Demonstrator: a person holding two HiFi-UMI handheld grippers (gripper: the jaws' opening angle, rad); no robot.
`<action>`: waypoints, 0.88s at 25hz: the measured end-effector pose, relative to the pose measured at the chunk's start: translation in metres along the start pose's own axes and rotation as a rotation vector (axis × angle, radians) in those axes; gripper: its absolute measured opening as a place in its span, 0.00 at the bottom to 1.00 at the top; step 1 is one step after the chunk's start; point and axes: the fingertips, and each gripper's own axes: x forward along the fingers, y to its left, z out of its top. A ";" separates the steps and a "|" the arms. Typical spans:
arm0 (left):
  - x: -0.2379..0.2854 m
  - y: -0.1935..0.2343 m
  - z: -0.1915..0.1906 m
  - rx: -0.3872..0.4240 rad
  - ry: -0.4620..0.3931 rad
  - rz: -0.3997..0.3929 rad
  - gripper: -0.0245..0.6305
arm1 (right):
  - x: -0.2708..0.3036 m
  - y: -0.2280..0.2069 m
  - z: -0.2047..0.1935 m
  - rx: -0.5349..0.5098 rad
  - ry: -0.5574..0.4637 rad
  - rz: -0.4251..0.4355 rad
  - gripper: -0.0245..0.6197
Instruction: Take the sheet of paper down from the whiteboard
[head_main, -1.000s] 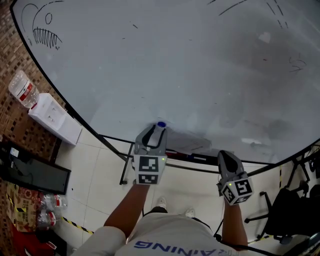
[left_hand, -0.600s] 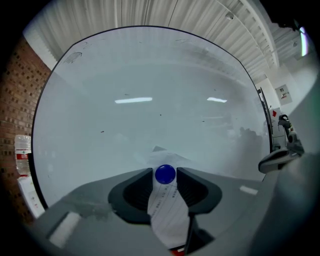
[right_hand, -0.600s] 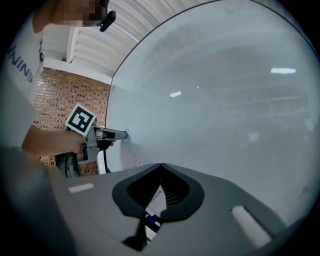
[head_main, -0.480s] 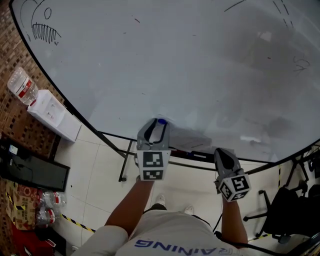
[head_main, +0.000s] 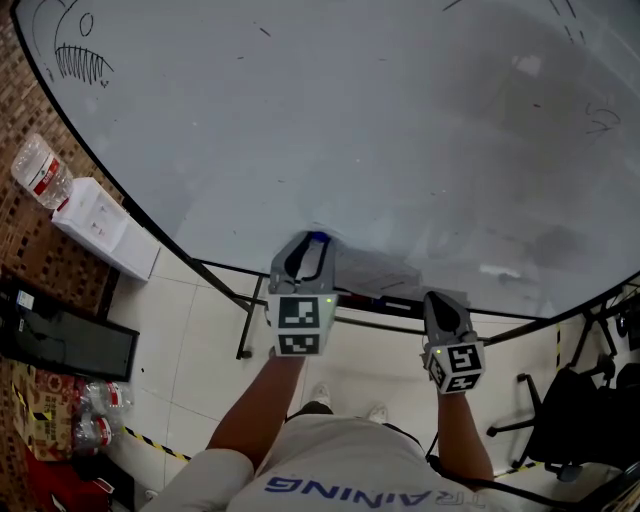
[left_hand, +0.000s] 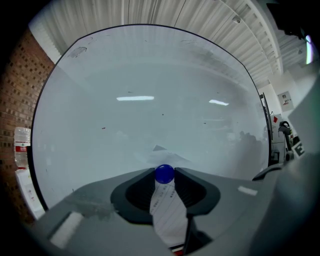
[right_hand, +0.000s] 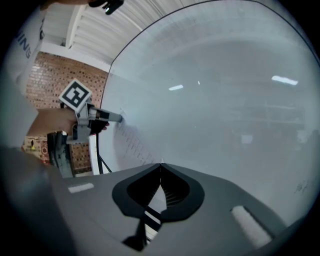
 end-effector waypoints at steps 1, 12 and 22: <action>0.000 0.000 0.000 0.000 0.001 -0.003 0.24 | 0.003 -0.001 -0.005 -0.018 0.017 -0.015 0.06; 0.001 -0.001 0.000 -0.007 0.003 -0.022 0.24 | 0.038 0.006 -0.034 -0.194 0.113 -0.115 0.33; 0.000 0.000 -0.001 -0.010 0.003 -0.031 0.24 | 0.034 -0.004 -0.029 -0.231 0.092 -0.190 0.05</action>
